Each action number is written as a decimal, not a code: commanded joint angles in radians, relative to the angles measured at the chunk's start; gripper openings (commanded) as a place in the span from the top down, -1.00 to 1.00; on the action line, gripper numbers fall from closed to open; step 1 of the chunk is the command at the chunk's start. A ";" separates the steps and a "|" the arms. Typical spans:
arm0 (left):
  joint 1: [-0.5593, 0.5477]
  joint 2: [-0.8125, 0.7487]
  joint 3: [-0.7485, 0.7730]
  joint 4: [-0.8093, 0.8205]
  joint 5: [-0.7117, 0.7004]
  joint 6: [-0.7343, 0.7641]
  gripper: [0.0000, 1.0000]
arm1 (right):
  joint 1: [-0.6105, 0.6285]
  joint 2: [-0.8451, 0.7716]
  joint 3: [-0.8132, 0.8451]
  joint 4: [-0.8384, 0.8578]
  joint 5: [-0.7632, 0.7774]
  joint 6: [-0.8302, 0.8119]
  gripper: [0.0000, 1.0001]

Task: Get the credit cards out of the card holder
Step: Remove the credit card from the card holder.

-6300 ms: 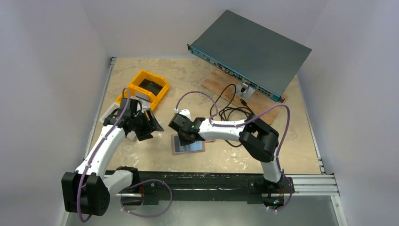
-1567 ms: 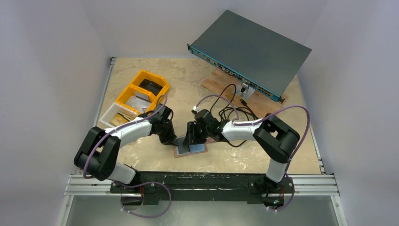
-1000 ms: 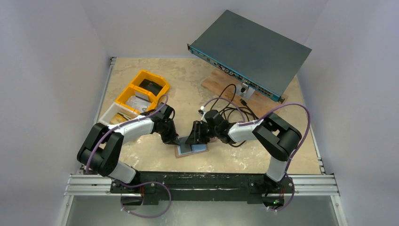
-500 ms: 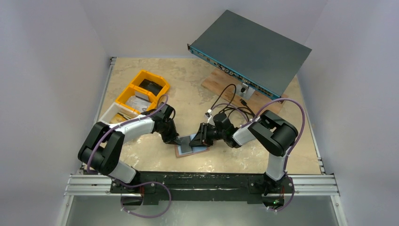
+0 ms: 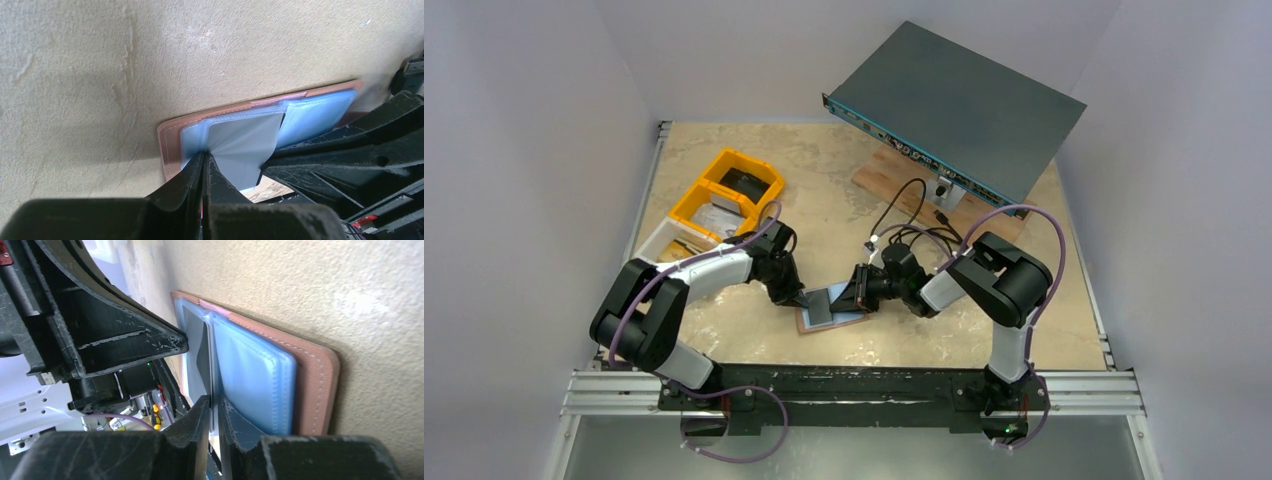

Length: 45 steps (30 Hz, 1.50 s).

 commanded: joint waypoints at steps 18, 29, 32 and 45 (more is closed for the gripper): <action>-0.031 0.059 -0.013 -0.028 -0.091 0.017 1.00 | 0.013 -0.011 0.099 -0.166 0.047 -0.093 0.85; -0.025 0.082 0.003 -0.073 -0.150 0.042 1.00 | 0.012 -0.138 0.099 -0.395 0.190 -0.208 1.00; -0.021 0.091 0.003 -0.072 -0.151 0.044 1.00 | 0.013 -0.156 0.095 -0.420 0.213 -0.220 1.00; -0.012 0.102 -0.008 -0.056 -0.145 0.067 1.00 | 0.013 -0.170 0.088 -0.431 0.238 -0.237 0.92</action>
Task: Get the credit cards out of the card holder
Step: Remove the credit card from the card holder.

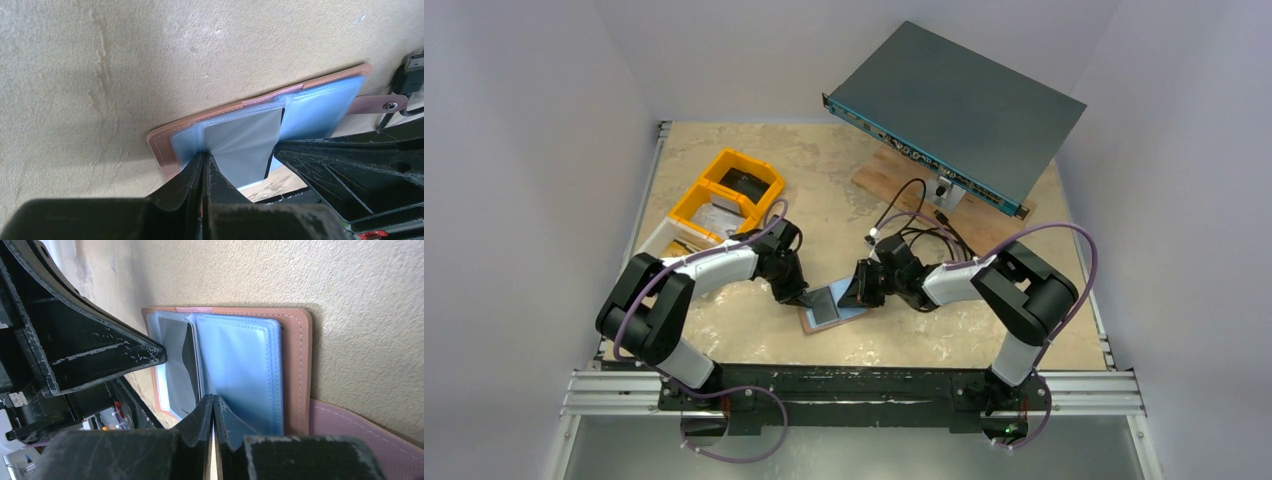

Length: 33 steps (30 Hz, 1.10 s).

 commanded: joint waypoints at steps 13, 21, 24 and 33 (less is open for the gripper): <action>0.001 0.078 -0.043 -0.020 -0.110 0.075 1.00 | -0.006 0.036 0.023 0.109 -0.032 0.055 0.68; -0.008 0.080 -0.025 -0.020 -0.099 0.076 1.00 | 0.008 0.049 0.034 0.112 -0.044 0.056 0.81; -0.014 0.084 -0.020 -0.017 -0.093 0.076 1.00 | 0.025 0.062 0.054 0.104 -0.048 0.055 0.81; -0.024 0.080 -0.004 -0.014 -0.079 0.082 1.00 | 0.043 0.077 0.070 0.108 -0.058 0.054 0.75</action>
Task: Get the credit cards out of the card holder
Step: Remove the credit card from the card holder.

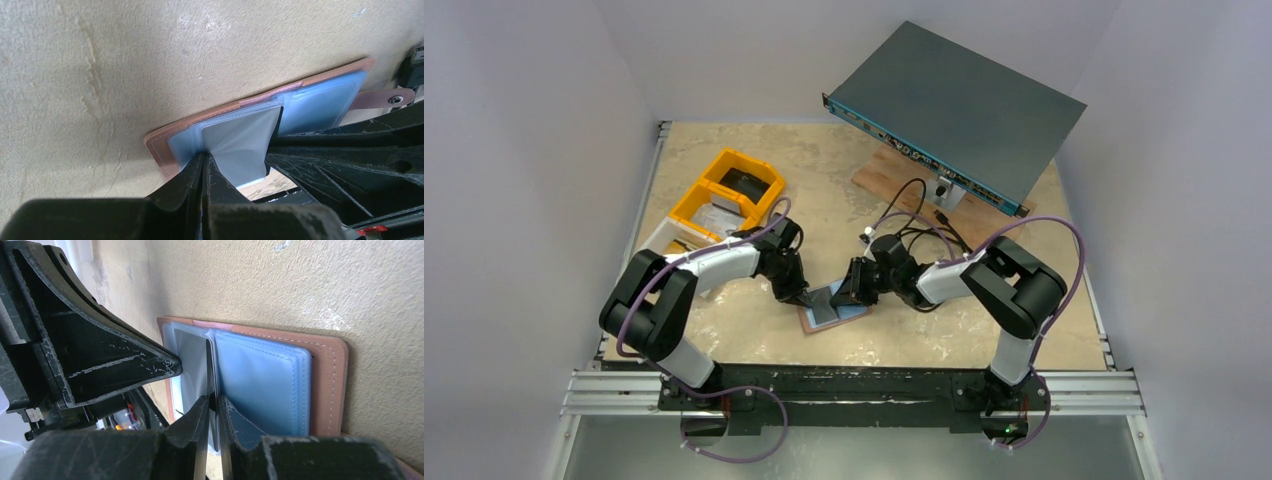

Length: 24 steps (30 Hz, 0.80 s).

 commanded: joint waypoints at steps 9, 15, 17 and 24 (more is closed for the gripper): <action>-0.039 0.049 -0.020 0.032 -0.073 0.041 1.00 | 0.037 0.020 0.049 0.028 -0.038 -0.008 0.90; -0.039 0.054 0.001 -0.047 -0.149 0.065 1.00 | 0.037 -0.043 0.017 -0.043 0.034 -0.039 1.00; -0.039 0.057 0.003 -0.068 -0.189 0.070 1.00 | 0.037 -0.069 0.004 -0.072 0.078 -0.049 1.00; -0.036 0.064 0.005 -0.096 -0.231 0.078 1.00 | 0.037 -0.138 -0.044 -0.108 0.146 -0.044 1.00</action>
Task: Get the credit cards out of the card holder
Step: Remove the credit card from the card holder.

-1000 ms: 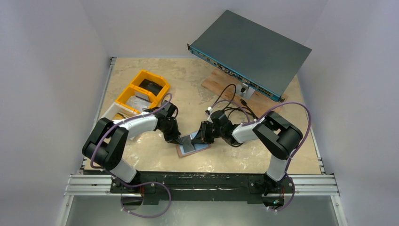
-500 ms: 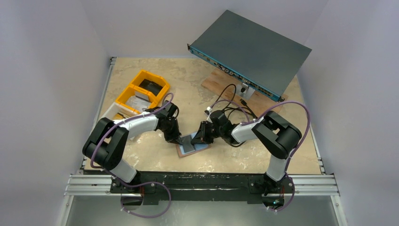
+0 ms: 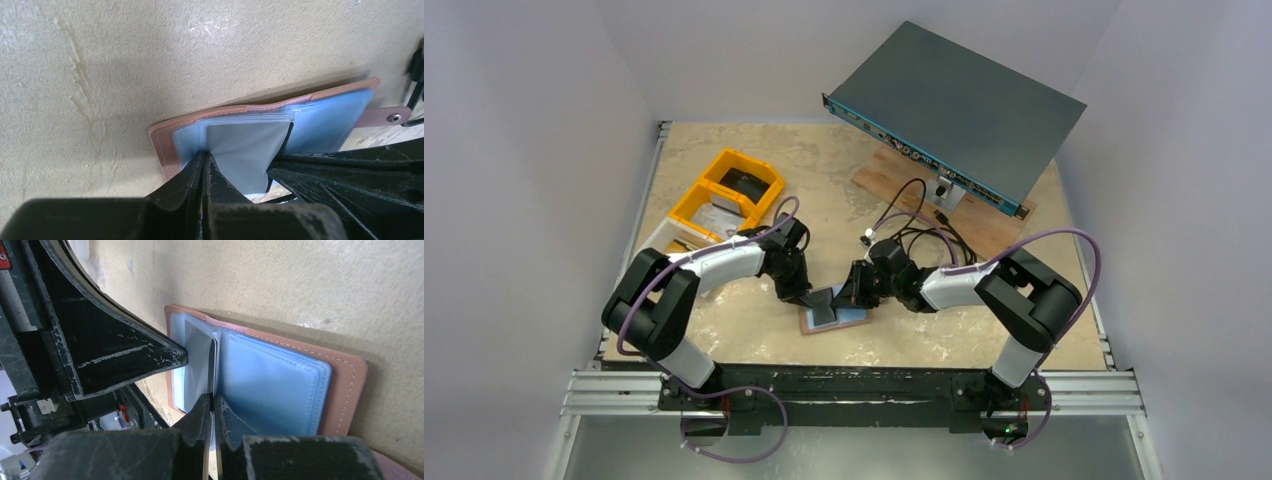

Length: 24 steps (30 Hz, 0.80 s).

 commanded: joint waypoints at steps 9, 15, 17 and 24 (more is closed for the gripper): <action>-0.003 0.048 -0.024 -0.069 -0.186 0.057 1.00 | 0.001 -0.053 -0.048 -0.013 0.049 -0.012 1.00; -0.004 -0.013 -0.037 -0.049 -0.138 0.070 0.99 | 0.001 -0.038 -0.046 0.006 0.020 -0.013 1.00; -0.007 -0.045 -0.037 -0.045 -0.111 0.073 0.83 | 0.001 -0.036 -0.051 0.015 0.016 -0.005 0.95; -0.013 -0.116 -0.044 -0.042 -0.049 0.070 0.80 | 0.001 -0.026 -0.067 0.029 0.019 0.018 0.72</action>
